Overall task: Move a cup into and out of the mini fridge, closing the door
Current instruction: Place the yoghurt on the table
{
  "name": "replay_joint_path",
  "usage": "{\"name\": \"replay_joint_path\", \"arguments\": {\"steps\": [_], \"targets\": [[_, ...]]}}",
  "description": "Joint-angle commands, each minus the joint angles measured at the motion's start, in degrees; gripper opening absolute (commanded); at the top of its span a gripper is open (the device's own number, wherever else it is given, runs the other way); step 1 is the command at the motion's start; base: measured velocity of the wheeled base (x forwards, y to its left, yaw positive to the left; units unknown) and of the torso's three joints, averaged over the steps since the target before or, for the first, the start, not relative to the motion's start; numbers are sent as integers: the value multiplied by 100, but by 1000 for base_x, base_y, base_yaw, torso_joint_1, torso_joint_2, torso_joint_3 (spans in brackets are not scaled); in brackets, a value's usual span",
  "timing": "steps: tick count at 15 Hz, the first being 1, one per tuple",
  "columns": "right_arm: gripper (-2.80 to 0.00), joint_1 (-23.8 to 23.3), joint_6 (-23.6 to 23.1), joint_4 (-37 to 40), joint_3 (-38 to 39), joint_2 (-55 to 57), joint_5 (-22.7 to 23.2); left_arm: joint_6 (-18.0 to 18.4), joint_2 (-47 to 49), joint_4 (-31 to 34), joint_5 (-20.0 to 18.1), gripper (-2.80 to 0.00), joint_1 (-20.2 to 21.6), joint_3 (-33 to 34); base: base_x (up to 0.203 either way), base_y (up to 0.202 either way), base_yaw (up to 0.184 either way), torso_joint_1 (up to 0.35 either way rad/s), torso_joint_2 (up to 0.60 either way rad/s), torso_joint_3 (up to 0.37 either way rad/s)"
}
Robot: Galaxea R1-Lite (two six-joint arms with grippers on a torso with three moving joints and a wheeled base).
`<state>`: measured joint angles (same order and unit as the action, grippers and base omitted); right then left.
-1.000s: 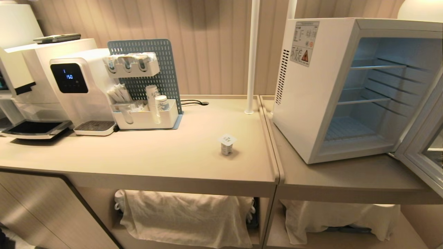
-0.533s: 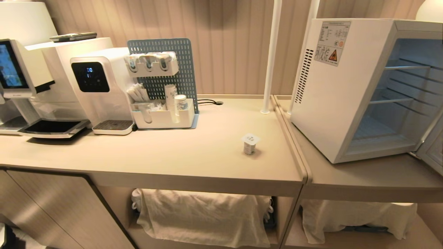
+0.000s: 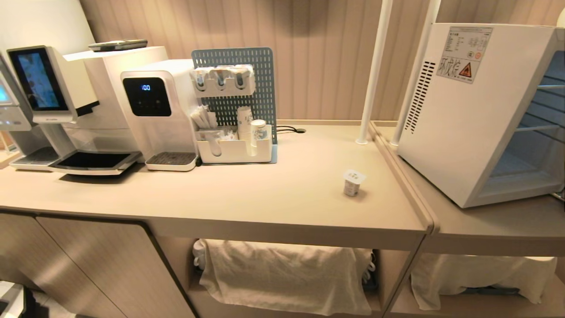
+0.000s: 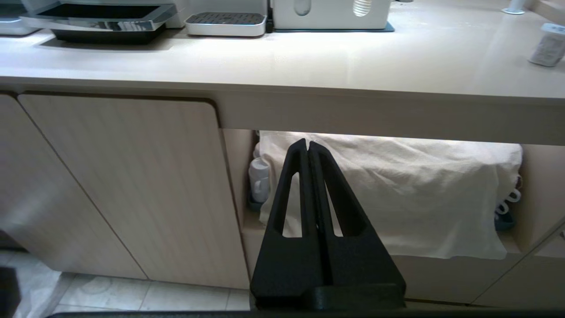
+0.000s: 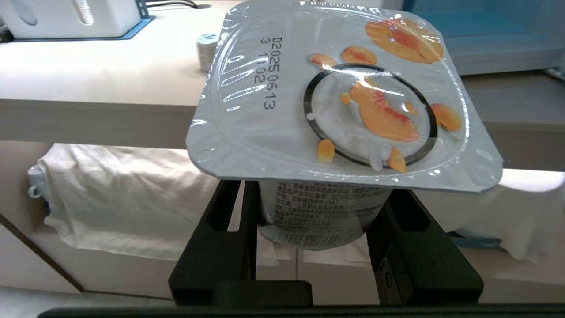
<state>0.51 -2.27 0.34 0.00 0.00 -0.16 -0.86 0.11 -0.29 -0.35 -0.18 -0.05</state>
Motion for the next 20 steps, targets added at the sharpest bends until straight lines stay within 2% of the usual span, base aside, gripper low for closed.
{"name": "replay_joint_path", "arguments": {"steps": [1, 13, 16, 18, 20], "targets": [[-280, 2, -10, -7, 0, 9, -2, -11, -2, -6, 0, -280, 1, -4, 0, 193, 1, 2, -2, 1], [-280, 2, 7, -8, 0, 9, -2, -20, -2, -3, 0, -280, 1, 5, 0, 192, 1, 2, 1, 2], [-280, 2, 25, 18, -11, 9, -12, -20, -2, -6, 0, -280, 1, 5, 0, 86, 1, 2, 3, 3], [-280, 2, 56, 106, -395, 78, -2, -20, -2, -6, 0, -280, 1, 5, 0, 0, 0, 0, 0, 0], [-280, 2, 271, 364, -1413, 614, 129, -20, -2, -6, 0, -280, 1, 5, 0, 0, 0, 0, 0, 0]]}}
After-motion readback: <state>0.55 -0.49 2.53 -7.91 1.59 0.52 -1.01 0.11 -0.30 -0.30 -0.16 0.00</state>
